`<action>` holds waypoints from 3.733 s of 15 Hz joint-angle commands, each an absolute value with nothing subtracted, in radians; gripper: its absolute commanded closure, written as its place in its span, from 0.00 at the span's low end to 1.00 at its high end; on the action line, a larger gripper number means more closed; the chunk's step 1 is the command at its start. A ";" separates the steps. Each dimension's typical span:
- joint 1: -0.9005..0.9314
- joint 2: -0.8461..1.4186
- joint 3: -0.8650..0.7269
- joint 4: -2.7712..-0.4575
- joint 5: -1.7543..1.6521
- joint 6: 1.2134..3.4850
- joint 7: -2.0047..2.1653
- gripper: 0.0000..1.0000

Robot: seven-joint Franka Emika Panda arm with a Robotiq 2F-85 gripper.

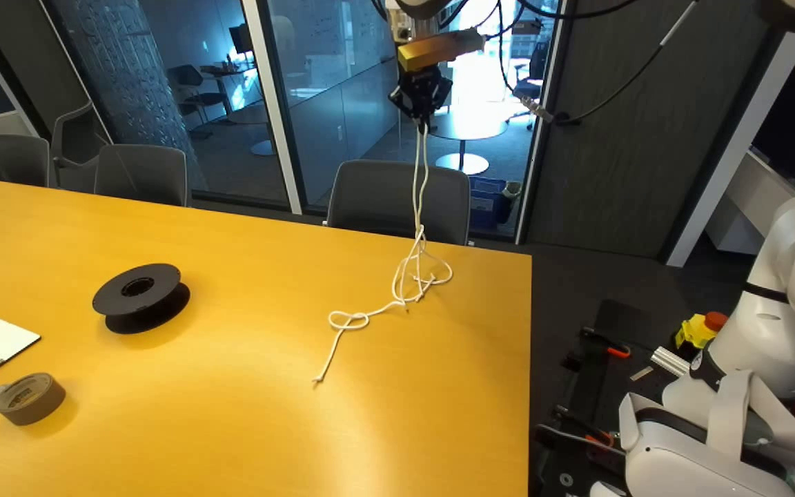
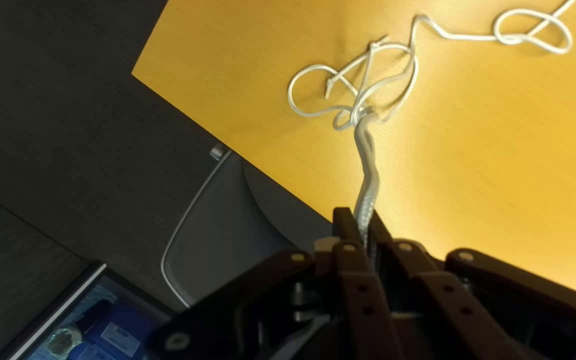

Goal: Untangle the rope on the table.

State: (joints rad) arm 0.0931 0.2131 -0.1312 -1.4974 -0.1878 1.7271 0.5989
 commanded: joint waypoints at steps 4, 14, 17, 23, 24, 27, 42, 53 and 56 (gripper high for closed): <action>0.069 0.086 -0.103 -1.508 -0.200 1.824 0.860 0.93; 0.079 -0.013 -0.116 -1.509 -0.426 1.976 1.266 0.94; 0.080 -0.034 -0.113 -1.516 -0.552 1.995 1.410 0.94; 0.037 -0.058 -0.068 -1.541 -0.844 1.962 1.719 0.93; 0.033 -0.056 -0.063 -1.552 -0.899 1.931 1.767 0.94; 0.024 -0.045 -0.046 -1.608 -0.956 1.757 1.770 0.95; 0.012 -0.063 -0.033 -1.841 -0.483 1.573 1.181 0.95; 0.052 -0.165 0.055 -1.927 -0.254 1.550 0.746 0.95; 0.067 -0.209 0.080 -1.938 -0.214 1.561 0.655 0.95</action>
